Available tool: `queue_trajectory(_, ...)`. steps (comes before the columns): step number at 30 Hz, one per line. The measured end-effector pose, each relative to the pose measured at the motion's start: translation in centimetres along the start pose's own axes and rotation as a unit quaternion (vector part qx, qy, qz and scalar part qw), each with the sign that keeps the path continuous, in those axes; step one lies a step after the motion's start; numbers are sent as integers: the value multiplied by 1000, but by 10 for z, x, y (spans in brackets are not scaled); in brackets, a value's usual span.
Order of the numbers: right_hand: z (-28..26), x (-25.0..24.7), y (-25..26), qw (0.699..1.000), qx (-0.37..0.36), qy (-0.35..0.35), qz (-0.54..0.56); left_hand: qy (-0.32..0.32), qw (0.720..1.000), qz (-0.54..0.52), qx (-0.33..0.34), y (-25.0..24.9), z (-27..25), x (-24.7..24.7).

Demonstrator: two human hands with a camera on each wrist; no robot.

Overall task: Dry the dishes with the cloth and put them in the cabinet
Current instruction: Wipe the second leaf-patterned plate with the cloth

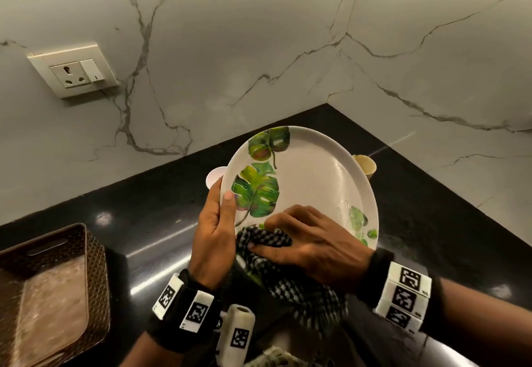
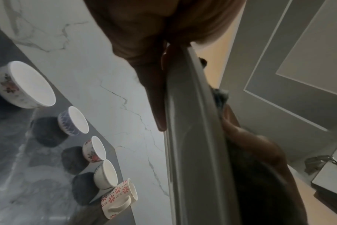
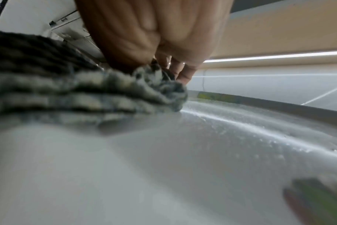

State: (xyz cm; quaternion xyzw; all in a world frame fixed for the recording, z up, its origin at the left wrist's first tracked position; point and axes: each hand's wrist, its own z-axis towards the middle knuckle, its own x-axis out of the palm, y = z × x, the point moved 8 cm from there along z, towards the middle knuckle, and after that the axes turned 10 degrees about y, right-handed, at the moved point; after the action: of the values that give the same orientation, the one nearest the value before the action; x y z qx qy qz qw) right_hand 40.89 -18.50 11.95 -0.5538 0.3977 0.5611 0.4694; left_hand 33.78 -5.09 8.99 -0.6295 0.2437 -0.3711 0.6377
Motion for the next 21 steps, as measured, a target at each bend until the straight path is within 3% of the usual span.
queue_trajectory(4,10,-1,-8,1000,-2,11,-24,41,998,50,11,-4,0,9)
queue_trajectory(9,18,-22,-34,999,20,-30,-37,102,991,84,30,-12,0,14)
queue_trajectory(12,14,-33,-64,993,80,-69,-57,112,988,91,54,-16,-1,15)
queue_trajectory(15,-4,-49,-110,975,185,-115,-50,95,992,49,71,-21,-8,11)
queue_trajectory(18,-33,-33,-147,951,293,-79,-53,35,993,36,108,-32,-12,-4)
queue_trajectory(21,-56,-7,-141,932,358,-50,-32,-45,991,15,123,-32,-13,-24)
